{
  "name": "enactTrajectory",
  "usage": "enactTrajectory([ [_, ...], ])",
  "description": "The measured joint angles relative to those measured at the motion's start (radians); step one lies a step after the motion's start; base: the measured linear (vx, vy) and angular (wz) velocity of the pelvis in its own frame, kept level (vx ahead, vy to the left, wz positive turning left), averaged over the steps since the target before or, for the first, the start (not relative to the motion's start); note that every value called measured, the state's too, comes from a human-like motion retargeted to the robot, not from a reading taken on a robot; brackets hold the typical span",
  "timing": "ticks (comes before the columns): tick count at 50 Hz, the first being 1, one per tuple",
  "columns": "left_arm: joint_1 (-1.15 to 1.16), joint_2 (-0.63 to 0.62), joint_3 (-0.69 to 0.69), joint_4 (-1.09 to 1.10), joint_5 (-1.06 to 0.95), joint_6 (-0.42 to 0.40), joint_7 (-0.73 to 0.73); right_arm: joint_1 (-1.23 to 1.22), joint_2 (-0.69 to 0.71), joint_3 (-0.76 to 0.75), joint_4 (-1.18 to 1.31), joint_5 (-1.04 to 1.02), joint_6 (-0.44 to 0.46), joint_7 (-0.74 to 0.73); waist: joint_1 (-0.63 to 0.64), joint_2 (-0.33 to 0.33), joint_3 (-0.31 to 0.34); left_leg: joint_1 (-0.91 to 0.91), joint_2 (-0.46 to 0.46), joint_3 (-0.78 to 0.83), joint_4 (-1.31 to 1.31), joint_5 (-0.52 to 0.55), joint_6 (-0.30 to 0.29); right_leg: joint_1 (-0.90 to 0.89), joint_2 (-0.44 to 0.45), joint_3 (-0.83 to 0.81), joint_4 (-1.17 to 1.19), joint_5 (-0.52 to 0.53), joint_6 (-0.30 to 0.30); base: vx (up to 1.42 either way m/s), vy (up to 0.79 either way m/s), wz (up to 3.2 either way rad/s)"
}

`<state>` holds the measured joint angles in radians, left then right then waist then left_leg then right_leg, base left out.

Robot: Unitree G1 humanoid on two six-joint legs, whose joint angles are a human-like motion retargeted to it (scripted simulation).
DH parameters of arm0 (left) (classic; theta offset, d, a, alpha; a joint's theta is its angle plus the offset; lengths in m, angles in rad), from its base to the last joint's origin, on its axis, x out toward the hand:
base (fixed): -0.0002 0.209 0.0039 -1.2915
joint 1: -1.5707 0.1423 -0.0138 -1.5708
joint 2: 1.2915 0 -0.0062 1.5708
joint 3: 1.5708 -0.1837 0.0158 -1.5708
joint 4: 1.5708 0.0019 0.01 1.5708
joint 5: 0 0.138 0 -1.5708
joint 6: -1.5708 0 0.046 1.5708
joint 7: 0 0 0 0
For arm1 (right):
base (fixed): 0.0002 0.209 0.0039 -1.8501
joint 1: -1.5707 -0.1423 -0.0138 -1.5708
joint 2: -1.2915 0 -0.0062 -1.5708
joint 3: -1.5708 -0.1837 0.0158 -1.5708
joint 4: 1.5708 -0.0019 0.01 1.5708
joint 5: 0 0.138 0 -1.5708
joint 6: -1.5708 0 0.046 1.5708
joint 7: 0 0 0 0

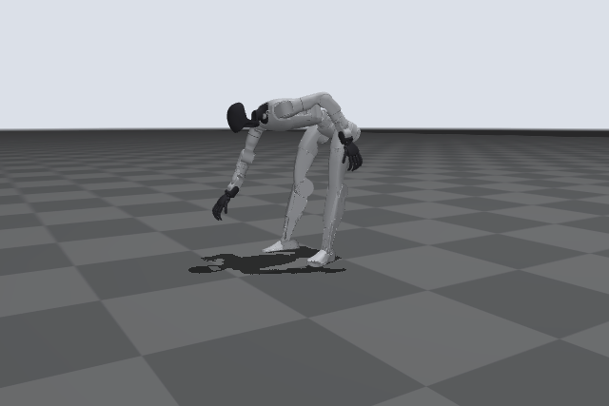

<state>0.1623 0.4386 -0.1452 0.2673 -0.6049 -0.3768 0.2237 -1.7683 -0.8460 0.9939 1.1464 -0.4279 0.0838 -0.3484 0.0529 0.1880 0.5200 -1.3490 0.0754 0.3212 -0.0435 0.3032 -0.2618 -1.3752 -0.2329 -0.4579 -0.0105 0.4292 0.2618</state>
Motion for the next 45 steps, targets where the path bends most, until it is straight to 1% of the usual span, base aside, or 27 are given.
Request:
enactTrajectory([
  [5,-0.012,-0.001,-0.037,-0.034,-0.071,-0.001,-0.027,-0.142,0.066,-0.070,0.247,0.130,0.056,0.081,0.055,0.046,0.000,-0.070,-0.003,0.001,0.012,0.004,0.000,-0.074,-0.013,-0.003,0.021,0.007,0.000,0.02,0.00,0.30],
  [7,0.002,0.018,-0.034,-0.043,-0.119,-0.009,-0.038,-0.139,0.130,-0.071,0.295,0.195,0.066,0.059,0.069,0.041,0.000,-0.084,-0.007,0.008,0.009,0.006,0.000,-0.093,-0.015,-0.001,0.024,0.010,0.000,0.01,0.00,0.22],
  [8,0.007,0.007,-0.035,-0.041,-0.133,-0.009,-0.031,-0.127,0.161,-0.071,0.305,0.201,0.073,0.033,0.076,0.050,0.000,-0.089,-0.007,0.009,0.007,0.006,0.000,-0.100,-0.015,-0.002,0.024,0.010,0.000,0.03,-0.02,0.19],
  [10,0.017,-0.005,-0.037,-0.035,-0.150,-0.013,-0.019,-0.076,0.237,-0.054,0.297,0.181,0.076,-0.024,0.087,0.062,0.000,-0.093,-0.007,0.012,0.003,0.005,0.000,-0.108,-0.016,-0.004,0.025,0.010,0.000,0.00,0.00,0.00],
  [13,0.036,-0.010,-0.033,-0.024,-0.160,-0.015,-0.020,0.043,0.362,-0.001,0.224,0.082,0.057,-0.075,0.095,0.062,0.000,-0.080,-0.009,0.017,-0.008,0.003,0.000,-0.105,-0.016,-0.002,0.031,0.006,0.000,0.04,-0.02,-0.01],
  [17,0.048,-0.020,-0.018,-0.007,-0.146,-0.010,-0.049,0.195,0.486,0.059,0.091,-0.058,0.000,-0.071,0.108,0.062,0.000,-0.044,-0.009,0.021,-0.018,-0.003,0.000,-0.080,-0.016,0.001,0.039,-0.005,0.000,0.06,-0.03,-0.11],
  [20,0.047,-0.032,0.006,-0.001,-0.128,-0.013,-0.058,0.279,0.537,0.071,-0.012,-0.102,-0.055,-0.067,0.113,0.056,0.000,-0.010,-0.007,0.023,-0.021,-0.010,0.000,-0.049,-0.013,0.004,0.037,-0.013,0.000,0.07,-0.04,-0.17],
  [23,0.044,-0.042,0.033,-0.004,-0.117,-0.022,-0.043,0.332,0.534,0.077,-0.134,-0.084,-0.104,-0.075,0.109,0.038,0.000,0.023,-0.004,0.024,-0.021,-0.015,0.000,-0.014,-0.008,0.005,0.030,-0.017,0.000,0.06,-0.02,-0.21],
  [25,0.038,-0.048,0.046,-0.009,-0.114,-0.030,-0.027,0.350,0.504,0.090,-0.221,-0.057,-0.127,-0.089,0.099,0.022,0.000,0.044,-0.003,0.023,-0.022,-0.019,0.000,0.008,-0.005,0.007,0.025,-0.019,0.000,0.06,-0.01,-0.21],
  [27,0.022,-0.054,0.050,-0.009,-0.112,-0.035,-0.010,0.349,0.450,0.106,-0.297,-0.026,-0.139,-0.111,0.088,0.001,-0.002,0.054,0.000,0.023,-0.024,-0.019,0.000,0.018,-0.002,0.008,0.023,-0.019,0.000,0.00,-0.02,-0.20],
  [28,0.002,-0.056,0.050,-0.007,-0.112,-0.040,0.004,0.332,0.415,0.115,-0.328,-0.001,-0.145,-0.122,0.087,-0.020,-0.008,0.039,0.008,0.025,-0.024,-0.013,0.000,-0.005,0.002,0.013,0.031,-0.015,0.000,-0.02,-0.02,-0.18],
  [30,-0.012,-0.060,0.038,0.001,-0.097,-0.037,0.008,0.332,0.351,0.123,-0.361,0.004,-0.138,-0.152,0.060,-0.017,0.000,0.078,-0.002,0.020,-0.026,-0.024,0.000,0.046,-0.001,0.006,0.018,-0.022,0.000,0.03,0.02,-0.06],
  [32,-0.055,-0.035,0.023,0.010,-0.104,-0.054,0.021,0.294,0.307,0.118,-0.344,0.073,-0.140,-0.189,0.048,-0.063,0.000,0.067,0.004,0.027,-0.032,-0.012,0.000,0.024,0.005,0.014,0.024,-0.013,0.000,0.00,0.00,0.00],
  [33,-0.062,-0.033,0.009,0.016,-0.094,-0.052,0.022,0.295,0.283,0.110,-0.324,0.069,-0.127,-0.202,0.033,-0.058,0.000,0.085,-0.003,0.022,-0.033,-0.018,0.000,0.051,0.002,0.007,0.015,-0.018,0.000,0.00,0.00,0.00],
  [35,-0.116,-0.028,-0.018,0.019,-0.074,-0.060,0.048,0.241,0.231,0.096,-0.254,0.072,-0.108,-0.215,0.029,-0.082,0.000,0.060,0.007,0.024,-0.032,-0.008,0.000,0.019,0.008,0.011,0.020,-0.009,0.000,0.00,0.00,0.00],
  [37,-0.126,-0.015,-0.049,0.011,-0.066,-0.062,0.041,0.217,0.211,0.073,-0.153,0.067,-0.073,-0.195,0.004,-0.075,0.000,0.076,-0.005,0.015,-0.028,-0.019,0.000,0.056,0.002,0.000,0.001,-0.015,0.000,0.06,0.04,0.10],
  [40,-0.157,0.026,-0.092,-0.013,-0.084,-0.083,0.020,0.114,0.221,0.047,0.054,0.124,-0.051,-0.097,-0.015,-0.100,0.000,0.044,-0.006,0.008,-0.013,-0.020,0.000,0.040,-0.002,0.001,-0.011,-0.011,0.000,0.04,0.03,0.21],
  [45,-0.166,0.024,-0.134,-0.067,-0.146,-0.061,-0.064,-0.053,0.188,0.021,0.296,0.157,0.004,0.070,0.005,-0.076,0.000,-0.042,-0.006,-0.001,0.035,-0.022,0.000,-0.022,-0.016,-0.003,0.000,-0.006,0.000,0.00,0.02,0.32],
])
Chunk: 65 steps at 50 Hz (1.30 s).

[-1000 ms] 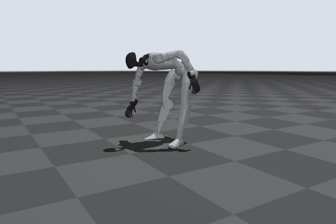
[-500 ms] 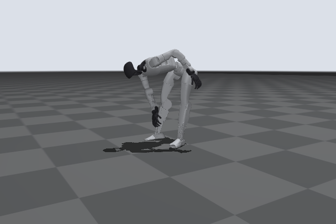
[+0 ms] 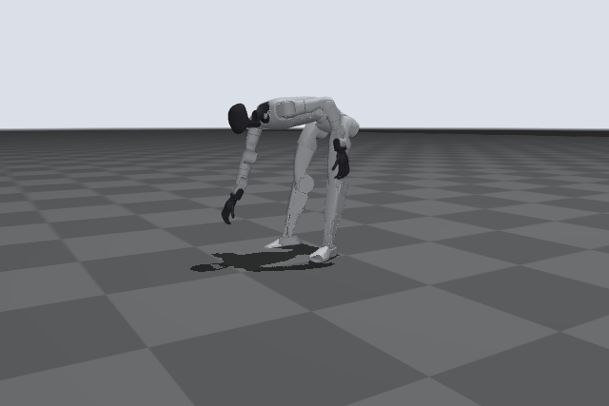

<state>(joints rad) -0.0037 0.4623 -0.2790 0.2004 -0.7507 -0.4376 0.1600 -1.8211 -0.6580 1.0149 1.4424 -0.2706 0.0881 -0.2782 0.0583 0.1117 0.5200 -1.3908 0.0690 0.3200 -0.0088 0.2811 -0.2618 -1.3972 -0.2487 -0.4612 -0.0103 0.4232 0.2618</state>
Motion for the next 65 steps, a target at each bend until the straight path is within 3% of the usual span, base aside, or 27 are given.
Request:
enactTrajectory([
  [5,0.049,-0.050,-0.005,-0.019,-0.037,0.044,-0.015,-0.062,0.006,-0.012,0.056,-0.020,0.040,0.045,0.048,0.061,0.000,-0.069,0.002,0.003,0.039,0.001,0.000,-0.063,-0.012,-0.015,0.028,0.010,0.000,-0.05,0.01,0.22],
  [7,0.054,-0.057,-0.001,-0.009,-0.043,0.042,0.005,-0.059,0.055,-0.022,0.042,0.034,0.027,0.065,0.068,0.052,0.000,-0.105,0.011,0.015,0.043,0.012,0.000,-0.116,-0.011,-0.008,0.049,0.021,0.000,-0.10,0.00,0.15],
  [12,0.098,-0.096,0.003,0.043,-0.056,0.066,0.006,0.122,0.257,-0.089,-0.095,0.146,-0.023,0.037,0.096,0.104,0.000,-0.069,0.000,0.018,0.039,0.000,0.000,-0.075,-0.016,-0.014,0.036,0.019,0.000,-0.01,0.00,0.00],
  [13,0.102,-0.087,0.014,0.049,-0.070,0.061,-0.001,0.159,0.315,-0.082,-0.138,0.179,-0.043,0.027,0.104,0.084,0.000,-0.073,0.006,0.026,0.039,0.007,0.000,-0.089,-0.013,-0.006,0.044,0.026,0.000,-0.03,0.00,-0.25],
  [16,0.138,-0.113,0.045,0.062,-0.049,0.081,-0.014,0.308,0.450,-0.072,-0.264,0.108,-0.069,-0.011,0.115,0.121,0.000,-0.018,0.006,0.014,0.061,-0.025,0.000,-0.014,-0.017,-0.013,0.041,-0.001,0.000,0.09,0.00,-0.29],
  [18,0.159,-0.127,0.086,0.054,-0.059,0.078,0.003,0.372,0.540,-0.043,-0.350,0.057,-0.079,-0.029,0.129,0.096,-0.020,-0.031,0.026,0.013,0.093,-0.039,0.000,-0.031,-0.014,0.000,0.072,-0.011,0.000,-0.02,-0.05,-0.40],
  [21,0.197,-0.148,0.133,0.042,-0.071,0.080,0.018,0.468,0.629,0.016,-0.471,-0.009,-0.064,-0.083,0.123,0.106,0.000,0.057,0.033,-0.009,0.142,-0.097,0.000,0.086,-0.020,-0.005,0.087,-0.055,0.000,0.21,0.01,-0.41],
  [26,0.225,-0.159,0.186,0.062,-0.057,0.091,0.042,0.544,0.671,0.098,-0.671,-0.057,-0.069,-0.115,0.118,0.060,-0.025,0.142,0.071,-0.042,0.254,-0.181,0.001,0.216,-0.015,-0.003,0.134,-0.112,0.000,0.14,0.00,-0.37],
  [28,0.220,-0.150,0.186,0.091,-0.028,0.099,0.054,0.548,0.651,0.113,-0.720,-0.089,-0.072,-0.090,0.129,0.012,-0.093,0.119,0.077,-0.040,0.295,-0.199,0.025,0.197,-0.020,0.014,0.155,-0.118,0.000,0.05,0.04,-0.31],
  [31,0.189,-0.134,0.187,0.142,0.049,0.106,0.046,0.575,0.612,0.103,-0.717,-0.029,-0.107,-0.133,0.126,-0.005,-0.046,0.246,0.100,-0.041,0.337,-0.250,0.016,0.352,0.004,0.010,0.132,-0.141,0.000,0.15,0.01,-0.47],
  [35,0.083,-0.064,0.175,0.224,0.051,0.055,0.011,0.517,0.583,0.104,-0.567,0.151,-0.141,-0.146,0.114,-0.086,0.000,0.344,0.096,-0.016,0.291,-0.240,0.011,0.435,0.019,0.015,0.087,-0.127,0.000,0.00,0.00,-0.12],
  [37,0.054,-0.048,0.162,0.240,0.031,0.069,0.075,0.528,0.558,0.068,-0.477,0.202,-0.112,-0.149,0.107,-0.140,0.000,0.532,0.023,0.009,-0.032,-0.113,0.025,0.495,0.028,0.057,-0.015,-0.073,0.000,0.04,0.01,-0.22],
  [38,0.046,-0.043,0.155,0.235,0.034,0.064,0.081,0.521,0.532,0.051,-0.435,0.203,-0.107,-0.150,0.101,-0.141,0.000,0.549,0.020,0.011,-0.056,-0.104,0.021,0.505,0.030,0.054,-0.023,-0.072,0.000,0.00,0.00,0.00],
  [40,0.033,-0.037,0.134,0.218,0.047,0.057,0.090,0.506,0.463,0.011,-0.353,0.180,-0.096,-0.147,0.091,-0.134,0.000,0.570,0.016,0.010,-0.078,-0.099,0.013,0.523,0.033,0.045,-0.033,-0.073,0.000,-0.05,0.08,0.10],
  [42,0.027,-0.038,0.099,0.188,0.154,0.056,0.053,0.492,0.341,-0.070,-0.282,0.092,-0.113,-0.112,0.084,-0.092,0.000,0.466,0.046,0.004,0.137,-0.200,0.002,0.510,0.015,0.015,0.017,-0.109,0.000,-0.04,0.09,0.25],
  [45,0.012,-0.025,0.066,0.134,0.177,0.074,0.104,0.490,0.198,-0.153,-0.211,0.074,-0.067,-0.117,0.076,-0.092,0.000,0.570,0.013,-0.001,-0.057,-0.118,0.008,0.546,0.028,0.024,-0.040,-0.078,0.000,0.00,0.00,0.00],
  [47,0.009,-0.029,0.068,0.105,0.174,0.091,0.100,0.519,0.096,-0.265,-0.192,0.205,-0.064,-0.151,0.074,-0.084,0.000,0.581,0.015,0.001,-0.044,-0.124,0.003,0.563,0.032,0.021,-0.044,-0.079,0.000,0.00,0.00,0.00],
  [49,-0.005,-0.017,0.058,0.097,0.167,0.100,0.111,0.560,0.017,-0.400,-0.184,0.463,-0.092,-0.200,0.068,-0.086,0.000,0.591,0.014,-0.002,-0.019,-0.141,0.007,0.589,0.029,0.023,-0.047,-0.082,0.000,0.06,0.06,0.01],
  [52,-0.029,-0.011,0.044,0.117,0.137,0.107,0.137,0.648,-0.083,-0.627,-0.195,0.954,-0.205,-0.293,0.057,-0.081,0.000,0.627,0.010,-0.011,0.016,-0.172,0.022,0.644,0.018,0.027,-0.042,-0.092,0.000,0.15,0.13,0.05],
  [55,-0.034,-0.022,0.047,0.139,0.132,0.127,0.148,0.740,-0.173,-0.860,-0.182,1.269,-0.298,-0.366,0.039,-0.049,0.000,0.695,-0.003,-0.020,0.032,-0.206,0.045,0.708,-0.010,0.027,-0.005,-0.100,0.000,0.25,0.24,0.06],
  [57,-0.028,-0.017,0.042,0.151,0.154,0.142,0.134,0.807,-0.234,-0.966,-0.141,1.323,-0.290,-0.365,0.029,-0.024,0.000,0.762,-0.018,-0.022,0.033,-0.232,0.066,0.752,-0.040,0.033,0.045,-0.102,0.000,0.32,0.34,0.01],
  [58,-0.027,-0.008,0.031,0.161,0.171,0.159,0.111,0.856,-0.266,-0.966,-0.107,1.228,-0.207,-0.302,0.031,-0.014,0.000,0.802,-0.026,-0.022,0.030,-0.245,0.078,0.771,-0.056,0.042,0.082,-0.105,0.000,0.33,0.33,-0.05],
  [61,-0.025,-0.017,0.026,0.194,0.211,0.180,0.100,0.948,-0.325,-1.033,-0.047,1.139,-0.142,-0.231,0.015,0.026,0.000,0.912,-0.032,-0.021,0.019,-0.276,0.101,0.799,-0.072,0.092,0.201,-0.127,0.000,0.31,0.21,-0.13],
  [62,-0.028,-0.022,0.022,0.211,0.212,0.181,0.107,0.973,-0.329,-1.064,-0.045,1.175,-0.150,-0.210,0.009,0.036,0.000,0.946,-0.028,-0.019,0.013,-0.283,0.100,0.801,-0.065,0.113,0.233,-0.138,0.000,0.24,0.01,-0.23],
  [63,-0.031,-0.035,0.023,0.232,0.204,0.178,0.126,0.982,-0.326,-1.154,-0.066,1.386,-0.230,-0.237,-0.003,0.047,0.000,0.979,-0.021,-0.016,0.004,-0.286,0.092,0.804,-0.052,0.132,0.251,-0.150,0.000,0.23,-0.05,-0.25],
  [65,-0.048,-0.038,0.021,0.286,0.228,0.173,0.143,1.030,-0.313,-1.209,-0.072,1.419,-0.312,-0.288,-0.017,0.052,0.000,1.039,-0.013,-0.003,-0.012,-0.293,0.072,0.817,-0.026,0.153,0.241,-0.170,0.000,0.22,-0.11,-0.28],
])
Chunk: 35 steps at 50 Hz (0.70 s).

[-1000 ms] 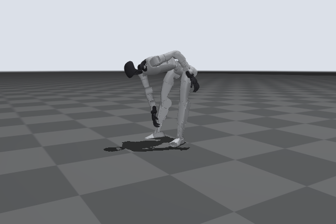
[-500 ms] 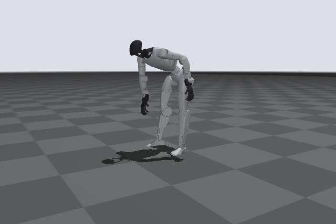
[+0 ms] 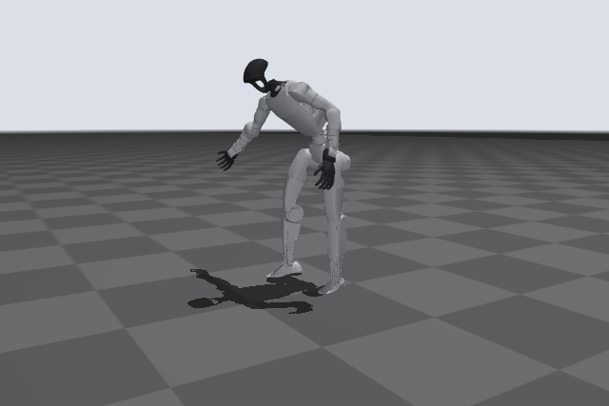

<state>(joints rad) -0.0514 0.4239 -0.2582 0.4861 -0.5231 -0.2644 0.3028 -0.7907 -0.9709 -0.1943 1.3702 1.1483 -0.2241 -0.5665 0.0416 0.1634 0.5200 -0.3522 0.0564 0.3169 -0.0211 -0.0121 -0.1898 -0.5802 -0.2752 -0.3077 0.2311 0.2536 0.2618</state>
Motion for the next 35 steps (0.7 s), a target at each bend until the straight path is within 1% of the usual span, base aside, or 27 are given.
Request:
enactTrajectory([
  [2,-0.030,-0.016,-0.005,0.076,0.029,0.020,0.015,0.060,0.061,0.003,-0.071,-0.003,0.006,0.042,-0.019,-0.008,0.000,0.053,-0.005,0.016,-0.014,-0.009,-0.017,0.023,0.007,-0.018,-0.063,-0.019,0.000,0.21,-0.16,-0.26],
  [3,-0.048,-0.019,-0.010,0.117,0.053,0.020,0.032,0.089,0.085,0.016,-0.091,-0.056,0.002,0.037,-0.029,-0.016,0.000,0.078,-0.008,0.026,-0.022,-0.011,-0.030,0.036,0.009,-0.042,-0.106,-0.028,0.000,0.19,-0.22,-0.26],
  [5,-0.091,-0.030,-0.023,0.205,0.114,0.034,0.057,0.144,0.143,0.067,-0.145,-0.207,0.038,0.057,-0.048,-0.034,0.000,0.120,-0.015,0.047,-0.038,-0.014,-0.056,0.056,0.013,-0.105,-0.195,-0.050,0.000,0.17,-0.27,-0.26],
  [6,-0.119,-0.037,-0.031,0.251,0.155,0.051,0.054,0.177,0.164,0.132,-0.174,-0.398,0.121,0.119,-0.057,-0.044,0.000,0.133,-0.020,0.055,-0.041,-0.017,-0.065,0.060,0.016,-0.136,-0.235,-0.062,0.000,0.12,-0.29,-0.20],
  [7,-0.148,-0.045,-0.041,0.293,0.190,0.063,0.058,0.202,0.188,0.175,-0.203,-0.519,0.165,0.149,-0.067,-0.053,0.000,0.143,-0.029,0.063,-0.045,-0.018,-0.071,0.060,0.017,-0.163,-0.271,-0.071,0.000,0.05,-0.29,-0.11],
  [8,-0.176,-0.055,-0.054,0.326,0.212,0.063,0.080,0.214,0.217,0.175,-0.233,-0.498,0.133,0.116,-0.080,-0.061,0.000,0.145,-0.045,0.071,-0.051,-0.014,-0.071,0.050,0.017,-0.183,-0.301,-0.073,0.000,0.00,-0.26,-0.02],
  [10,-0.233,-0.068,-0.087,0.379,0.267,0.075,0.080,0.242,0.261,0.213,-0.269,-0.585,0.136,0.121,-0.098,-0.072,0.000,0.148,-0.072,0.081,-0.055,-0.014,-0.072,0.026,0.009,-0.199,-0.318,-0.082,0.000,0.01,-0.23,0.07],
  [12,-0.295,-0.098,-0.119,0.411,0.254,0.074,0.052,0.271,0.295,0.303,-0.312,-0.614,0.148,0.167,-0.114,-0.071,0.000,0.152,-0.089,0.083,-0.056,-0.021,-0.072,0.012,0.002,-0.197,-0.318,-0.066,0.000,0.13,-0.22,0.11],
  [13,-0.327,-0.120,-0.136,0.417,0.211,0.065,0.040,0.285,0.304,0.379,-0.336,-0.602,0.153,0.203,-0.119,-0.067,0.000,0.156,-0.091,0.083,-0.058,-0.025,-0.072,0.010,0.001,-0.195,-0.318,-0.050,0.000,0.23,-0.24,0.03],
  [15,-0.361,-0.152,-0.139,0.404,0.207,0.061,0.037,0.307,0.344,0.413,-0.371,-0.648,0.167,0.231,-0.142,-0.051,0.000,0.170,-0.081,0.083,-0.059,-0.037,-0.072,0.016,0.007,-0.193,-0.318,-0.016,0.000,0.32,-0.30,-0.11],
  [17,-0.388,-0.182,-0.148,0.364,0.182,0.053,0.047,0.328,0.384,0.454,-0.397,-0.671,0.177,0.240,-0.154,-0.040,0.000,0.184,-0.050,0.093,-0.041,-0.048,-0.069,0.029,0.024,-0.191,-0.318,0.013,0.000,0.41,-0.39,-0.30],
  [18,-0.399,-0.194,-0.150,0.340,0.175,0.052,0.057,0.337,0.406,0.462,-0.405,-0.688,0.183,0.234,-0.162,-0.038,0.000,0.187,-0.032,0.102,-0.021,-0.052,-0.063,0.036,0.033,-0.188,-0.318,0.024,0.000,0.41,-0.38,-0.33],
  [19,-0.413,-0.205,-0.157,0.318,0.169,0.051,0.068,0.343,0.426,0.473,-0.412,-0.700,0.187,0.224,-0.173,-0.043,0.000,0.177,-0.026,0.112,0.012,-0.051,-0.040,0.038,0.032,-0.179,-0.318,0.036,0.000,0.37,-0.32,-0.27],
  [22,-0.478,-0.219,-0.205,0.266,0.174,0.068,0.098,0.351,0.460,0.540,-0.448,-0.761,0.209,0.170,-0.216,-0.077,0.000,0.077,-0.017,0.147,0.210,-0.048,0.054,0.014,0.001,-0.140,-0.302,0.054,0.000,0.29,-0.22,-0.06],
  [23,-0.505,-0.216,-0.221,0.262,0.189,0.068,0.105,0.343,0.487,0.545,-0.446,-0.743,0.196,0.160,-0.238,-0.099,0.000,0.018,0.000,0.157,0.317,-0.057,0.081,0.004,-0.008,-0.129,-0.295,0.051,0.000,0.23,-0.20,0.00],
  [25,-0.582,-0.207,-0.285,0.265,0.185,0.065,0.131,0.322,0.515,0.608,-0.452,-0.714,0.180,0.139,-0.266,-0.134,0.000,-0.092,0.035,0.175,0.470,-0.058,0.097,-0.024,-0.008,-0.108,-0.296,0.053,0.000,0.17,-0.20,-0.09],
  [27,-0.666,-0.191,-0.350,0.281,0.242,0.079,0.157,0.304,0.529,0.653,-0.470,-0.717,0.166,0.122,-0.295,-0.154,0.000,-0.195,0.066,0.186,0.544,-0.063,0.095,-0.055,0.004,-0.097,-0.306,0.057,0.000,0.13,-0.19,-0.16],
  [28,-0.708,-0.184,-0.379,0.288,0.267,0.086,0.172,0.297,0.534,0.672,-0.482,-0.724,0.160,0.113,-0.308,-0.166,0.000,-0.232,0.074,0.195,0.537,-0.060,0.088,-0.071,0.012,-0.090,-0.313,0.062,0.000,0.10,-0.20,-0.20],
  [30,-0.798,-0.167,-0.433,0.310,0.309,0.104,0.207,0.280,0.540,0.705,-0.512,-0.737,0.149,0.088,-0.337,-0.194,0.000,-0.278,0.067,0.222,0.430,-0.029,0.070,-0.114,0.022,-0.072,-0.318,0.069,0.000,0.05,-0.22,-0.27],
  [32,-0.880,-0.140,-0.475,0.340,0.342,0.123,0.213,0.269,0.545,0.726,-0.546,-0.764,0.130,0.063,-0.350,-0.229,0.000,-0.290,0.055,0.265,0.234,0.033,0.037,-0.190,0.040,-0.058,-0.261,0.049,0.000,0.02,-0.14,-0.72],
  [33,-0.920,-0.122,-0.493,0.356,0.366,0.139,0.205,0.261,0.543,0.744,-0.562,-0.808,0.138,0.070,-0.350,-0.240,0.000,-0.296,0.052,0.288,0.136,0.060,0.027,-0.227,0.049,-0.029,-0.236,0.043,0.000,0.06,-0.04,-1.20],
  [35,-0.999,-0.081,-0.544,0.406,0.407,0.164,0.218,0.262,0.555,0.756,-0.611,-0.756,0.085,0.019,-0.340,-0.255,0.000,-0.301,0.079,0.319,-0.066,0.136,-0.022,-0.282,0.119,-0.017,-0.213,0.048,0.000,0.05,-0.05,-1.45],
])
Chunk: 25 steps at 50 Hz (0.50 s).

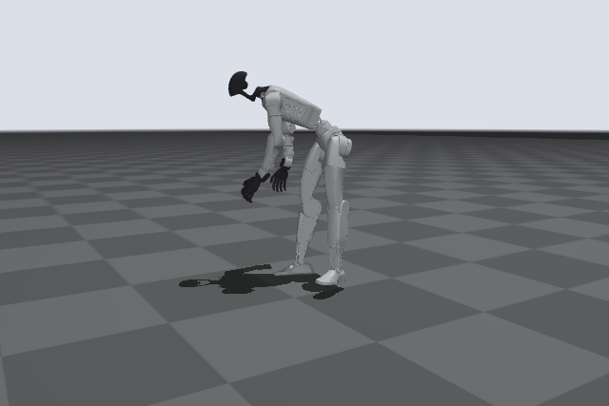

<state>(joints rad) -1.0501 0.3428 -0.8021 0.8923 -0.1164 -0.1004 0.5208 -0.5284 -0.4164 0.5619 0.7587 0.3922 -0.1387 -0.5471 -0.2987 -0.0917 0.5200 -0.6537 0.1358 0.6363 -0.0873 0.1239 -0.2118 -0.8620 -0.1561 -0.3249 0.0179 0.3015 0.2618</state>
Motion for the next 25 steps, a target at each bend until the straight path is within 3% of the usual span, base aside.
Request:
enactTrajectory([
  [3,-0.106,0.079,-0.070,0.081,0.096,0.034,-0.028,0.000,0.002,0.025,-0.070,0.014,-0.052,-0.021,-0.016,-0.019,0.000,-0.118,0.067,-0.005,0.000,-0.038,-0.045,-0.075,0.044,0.036,0.030,-0.007,0.000,0.08,0.10,-1.17],
  [7,-0.256,0.218,-0.182,0.171,0.182,0.053,-0.049,-0.039,-0.006,0.091,-0.165,0.049,-0.099,-0.017,-0.050,-0.061,0.000,-0.256,0.104,-0.014,0.000,-0.019,-0.050,-0.202,0.082,0.093,0.052,0.015,0.000,0.06,0.19,-1.06],
  [10,-0.349,0.374,-0.222,0.180,0.314,0.033,-0.084,-0.059,0.014,0.072,-0.247,0.048,-0.130,0.016,-0.056,-0.099,0.000,-0.344,0.170,0.024,0.000,0.072,-0.049,-0.340,0.140,0.127,0.115,0.020,0.000,0.04,0.10,-1.53],
  [15,-0.500,0.525,-0.278,0.206,0.395,0.009,-0.096,-0.050,-0.022,0.044,-0.358,0.002,-0.156,0.009,-0.085,-0.112,0.000,-0.487,0.201,0.053,0.037,0.204,-0.050,-0.493,0.163,0.146,0.117,0.067,0.000,-0.02,0.15,-0.72],
  [25,-0.698,0.499,-0.248,0.463,0.403,0.056,-0.091,-0.032,-0.036,0.061,-0.343,-0.012,-0.156,0.006,-0.124,-0.058,0.000,-0.728,0.223,0.023,0.219,0.153,-0.049,-0.620,0.130,0.133,0.047,0.094,0.000,0.11,0.12,0.21],
])
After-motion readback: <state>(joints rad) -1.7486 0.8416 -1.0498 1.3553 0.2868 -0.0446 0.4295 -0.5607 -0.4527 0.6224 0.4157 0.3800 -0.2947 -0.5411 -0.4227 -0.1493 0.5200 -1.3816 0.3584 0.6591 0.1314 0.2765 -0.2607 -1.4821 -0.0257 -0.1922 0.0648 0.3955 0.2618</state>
